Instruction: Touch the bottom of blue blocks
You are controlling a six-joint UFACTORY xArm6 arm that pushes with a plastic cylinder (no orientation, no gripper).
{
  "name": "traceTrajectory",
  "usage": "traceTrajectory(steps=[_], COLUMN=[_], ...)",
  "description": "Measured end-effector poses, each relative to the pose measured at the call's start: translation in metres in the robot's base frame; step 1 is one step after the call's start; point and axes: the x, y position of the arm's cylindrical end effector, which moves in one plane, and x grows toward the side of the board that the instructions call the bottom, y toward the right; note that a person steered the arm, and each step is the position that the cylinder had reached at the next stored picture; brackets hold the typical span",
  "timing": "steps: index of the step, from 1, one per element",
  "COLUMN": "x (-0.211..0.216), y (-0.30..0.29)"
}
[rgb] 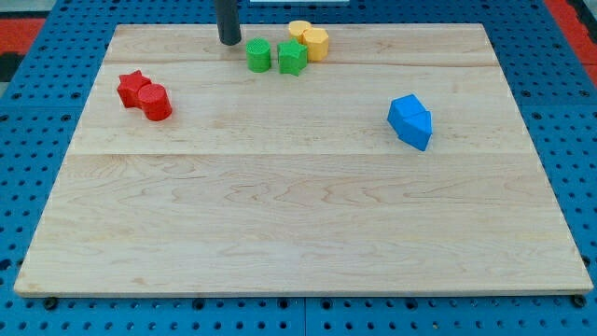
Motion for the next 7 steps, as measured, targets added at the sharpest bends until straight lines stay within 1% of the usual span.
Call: traceTrajectory(steps=[1, 2, 3, 4, 5, 6, 7], x=[0.046, 0.067, 0.075, 0.123, 0.170, 0.208, 0.220], y=[-0.005, -0.003, 0.017, 0.053, 0.139, 0.214, 0.228])
